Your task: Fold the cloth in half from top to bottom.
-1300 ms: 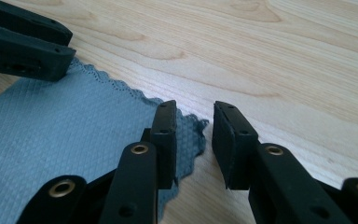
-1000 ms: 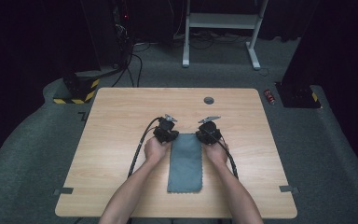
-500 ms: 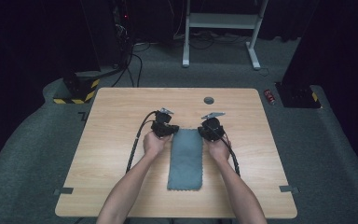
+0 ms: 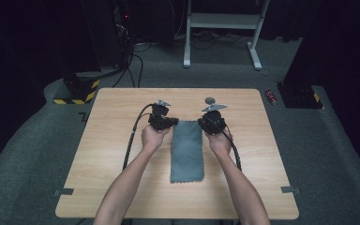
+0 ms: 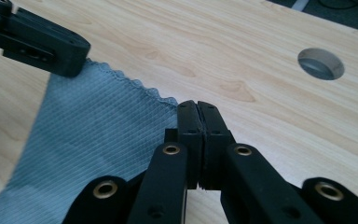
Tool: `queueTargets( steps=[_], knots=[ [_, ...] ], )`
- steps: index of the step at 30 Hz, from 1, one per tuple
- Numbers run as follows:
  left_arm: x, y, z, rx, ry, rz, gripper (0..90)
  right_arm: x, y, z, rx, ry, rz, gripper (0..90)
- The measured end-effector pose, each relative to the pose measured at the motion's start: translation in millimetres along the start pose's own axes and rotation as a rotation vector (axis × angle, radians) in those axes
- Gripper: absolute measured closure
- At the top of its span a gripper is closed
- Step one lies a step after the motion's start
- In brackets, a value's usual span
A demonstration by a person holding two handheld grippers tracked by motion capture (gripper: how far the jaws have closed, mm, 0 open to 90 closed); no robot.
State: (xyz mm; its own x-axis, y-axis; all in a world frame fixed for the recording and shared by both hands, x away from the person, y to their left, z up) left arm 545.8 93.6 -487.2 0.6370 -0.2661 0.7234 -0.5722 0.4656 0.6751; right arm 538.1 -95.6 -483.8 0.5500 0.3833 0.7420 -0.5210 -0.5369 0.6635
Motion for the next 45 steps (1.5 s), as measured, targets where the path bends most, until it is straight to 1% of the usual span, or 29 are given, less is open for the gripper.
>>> queueTargets(
  steps=[3,4,7,8,9,11,12,14,17,18,23,29,38,44,45],
  knots=[
    [-5.3,0.3,2.9,-0.002,-0.012,-0.002,88.5,-5.8,-0.1,-2.6,0.008,0.011,-0.006,89.1],
    [-7.0,0.5,4.1,0.0,-0.023,-0.005,88.5,-8.3,-0.1,-3.2,0.012,0.008,-0.009,89.1],
    [-10.0,1.6,7.8,0.006,-0.072,-0.019,88.5,-15.2,-0.4,-2.9,0.025,0.002,-0.013,89.1],
    [-10.0,1.6,7.8,0.006,-0.072,-0.019,88.5,-15.2,-0.4,-2.9,0.025,0.002,-0.013,89.1],
    [-11.0,2.4,11.1,0.011,-0.098,-0.023,88.5,-18.3,0.6,-3.3,0.035,-0.004,-0.007,89.1],
    [-12.6,3.2,13.5,0.011,-0.125,-0.032,88.5,-21.1,2.1,-4.2,0.046,-0.006,-0.005,89.1],
    [-14.2,3.0,15.5,0.009,-0.122,-0.032,88.5,-22.6,2.5,-4.9,0.049,-0.006,-0.006,89.1],
    [-18.0,2.4,17.1,0.009,-0.136,-0.042,88.5,-25.3,3.3,-6.0,0.054,-0.003,-0.008,89.1],
    [-25.0,1.9,18.3,0.001,-0.142,-0.058,88.5,-30.7,4.0,-8.7,0.068,-0.001,-0.015,89.1],
    [-27.3,1.5,19.0,0.001,-0.144,-0.061,88.5,-32.3,3.8,-9.4,0.072,0.005,-0.015,89.1],
    [-35.7,2.4,21.1,-0.009,-0.149,-0.069,88.5,-38.6,4.5,-14.2,0.088,0.008,-0.019,89.1],
    [-43.3,5.0,24.4,-0.017,-0.15,-0.065,88.5,-47.5,6.9,-17.7,0.102,0.018,-0.02,89.0],
    [-58.9,3.1,28.5,-0.038,-0.141,-0.067,88.5,-60.1,7.0,-19.5,0.123,0.007,-0.016,89.0],
    [-61.4,7.6,29.0,-0.05,-0.132,-0.061,88.6,-62.5,12.0,-23.1,0.132,0.004,-0.009,89.0],
    [-61.5,8.7,29.1,-0.05,-0.131,-0.055,88.6,-62.8,12.6,-23.3,0.134,0.011,-0.005,89.1]
  ],
)
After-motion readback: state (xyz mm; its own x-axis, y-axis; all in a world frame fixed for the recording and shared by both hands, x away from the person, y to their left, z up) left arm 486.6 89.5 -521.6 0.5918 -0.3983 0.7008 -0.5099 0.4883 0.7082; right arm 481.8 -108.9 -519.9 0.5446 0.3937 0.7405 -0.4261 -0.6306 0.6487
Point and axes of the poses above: each handheld gripper's, and its own axes: y roughly backward along the jaws, x roughly out of its top, z roughly to its right, the point moved 4 cm from there along -y, roughly forward along the jaws, and after that the axes turned 8 degrees about x, right-handed, at the moved point
